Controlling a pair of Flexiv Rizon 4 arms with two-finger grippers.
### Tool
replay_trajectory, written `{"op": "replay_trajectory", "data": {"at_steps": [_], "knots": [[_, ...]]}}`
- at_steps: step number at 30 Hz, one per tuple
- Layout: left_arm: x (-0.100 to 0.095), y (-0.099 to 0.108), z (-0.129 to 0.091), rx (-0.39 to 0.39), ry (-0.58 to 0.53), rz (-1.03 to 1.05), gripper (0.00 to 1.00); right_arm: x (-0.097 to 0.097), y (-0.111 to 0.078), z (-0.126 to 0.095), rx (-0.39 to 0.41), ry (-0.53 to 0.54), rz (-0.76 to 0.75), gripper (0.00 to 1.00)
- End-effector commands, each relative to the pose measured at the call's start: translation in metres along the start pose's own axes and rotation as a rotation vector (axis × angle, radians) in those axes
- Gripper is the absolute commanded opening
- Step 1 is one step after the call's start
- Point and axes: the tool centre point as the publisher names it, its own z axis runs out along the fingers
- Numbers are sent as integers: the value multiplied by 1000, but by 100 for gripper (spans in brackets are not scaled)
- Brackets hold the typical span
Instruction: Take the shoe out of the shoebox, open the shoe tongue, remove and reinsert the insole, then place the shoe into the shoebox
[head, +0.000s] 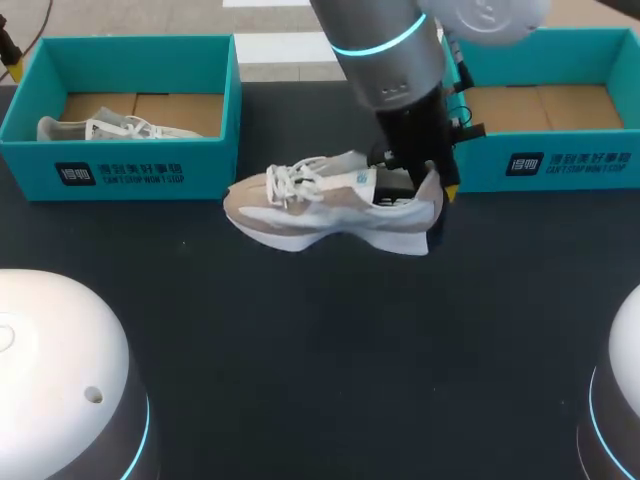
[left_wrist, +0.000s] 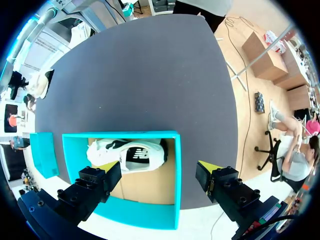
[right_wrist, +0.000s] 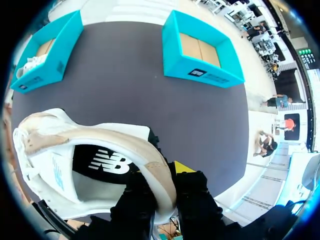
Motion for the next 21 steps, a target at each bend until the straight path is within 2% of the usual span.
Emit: {"op": "replay_trajectory", "data": {"at_steps": [1,2,4,11,15,18,21], "knots": [[0,0,-1,1,1,1,100,-2,0,0,0,7,-1,0],[0,0,-1,1,1,1,100,-2,0,0,0,7,-1,0],[0,0,-1,1,1,1,100,3,-2,14,9,45,30,0],[0,0,-1,1,1,1,100,18,-10,43,25,60,58,0],[0,0,-1,1,1,1,100,26,-13,64,64,47,82,0],[0,0,-1,1,1,1,100,31,-16,82,76,77,109,0],[0,0,-1,1,1,1,100,37,-18,97,88,42,106,0]]}}
